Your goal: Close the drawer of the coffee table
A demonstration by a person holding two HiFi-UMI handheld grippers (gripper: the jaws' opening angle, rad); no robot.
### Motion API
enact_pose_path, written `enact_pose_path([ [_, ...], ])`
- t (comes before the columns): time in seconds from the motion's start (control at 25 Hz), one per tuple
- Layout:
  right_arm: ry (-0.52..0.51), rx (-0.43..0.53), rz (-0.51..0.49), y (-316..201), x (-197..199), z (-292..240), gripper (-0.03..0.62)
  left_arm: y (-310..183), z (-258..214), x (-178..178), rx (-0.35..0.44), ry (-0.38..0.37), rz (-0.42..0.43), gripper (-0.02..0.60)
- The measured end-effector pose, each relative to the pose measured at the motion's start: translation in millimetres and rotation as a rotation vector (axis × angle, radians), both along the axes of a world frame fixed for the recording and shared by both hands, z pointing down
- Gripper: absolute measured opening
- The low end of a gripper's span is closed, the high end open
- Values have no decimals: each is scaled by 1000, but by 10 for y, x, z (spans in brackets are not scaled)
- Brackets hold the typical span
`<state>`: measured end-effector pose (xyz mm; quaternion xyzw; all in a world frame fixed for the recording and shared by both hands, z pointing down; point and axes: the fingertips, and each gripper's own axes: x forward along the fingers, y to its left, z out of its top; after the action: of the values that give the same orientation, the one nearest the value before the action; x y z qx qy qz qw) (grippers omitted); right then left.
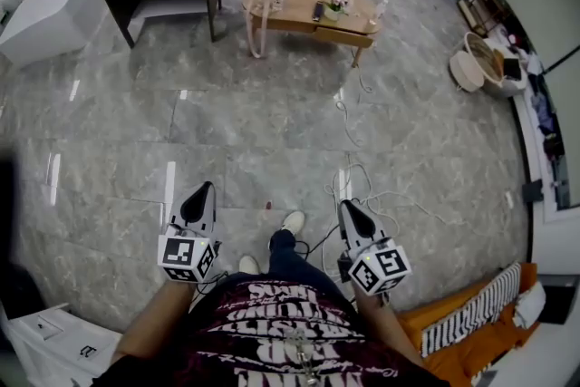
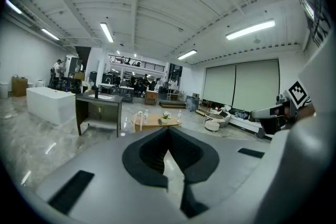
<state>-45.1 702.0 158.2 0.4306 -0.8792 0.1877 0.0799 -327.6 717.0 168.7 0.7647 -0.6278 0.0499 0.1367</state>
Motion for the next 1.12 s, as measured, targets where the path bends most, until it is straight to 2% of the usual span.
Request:
enact_pose_path([
  [0.24, -15, 43, -21, -607, 155, -44, 35, -656, -62, 266, -17, -8, 20, 21],
  [0.48, -65, 62, 18, -1129, 599, -136, 35, -1484, -414, 810, 43, -33, 80, 20],
  [0.72, -94, 99, 38, -1741, 1013, -243, 35, -1956, -659, 1137, 100, -29, 59, 21],
  [0.84, -103, 104, 37, -1933, 1086, -333, 35, -1991, -668, 1197, 99, -48, 48, 21],
  [1.12, -95, 88, -50, -2282, 836, -244, 35, -2292, -518, 1038, 66, -38, -11, 20],
])
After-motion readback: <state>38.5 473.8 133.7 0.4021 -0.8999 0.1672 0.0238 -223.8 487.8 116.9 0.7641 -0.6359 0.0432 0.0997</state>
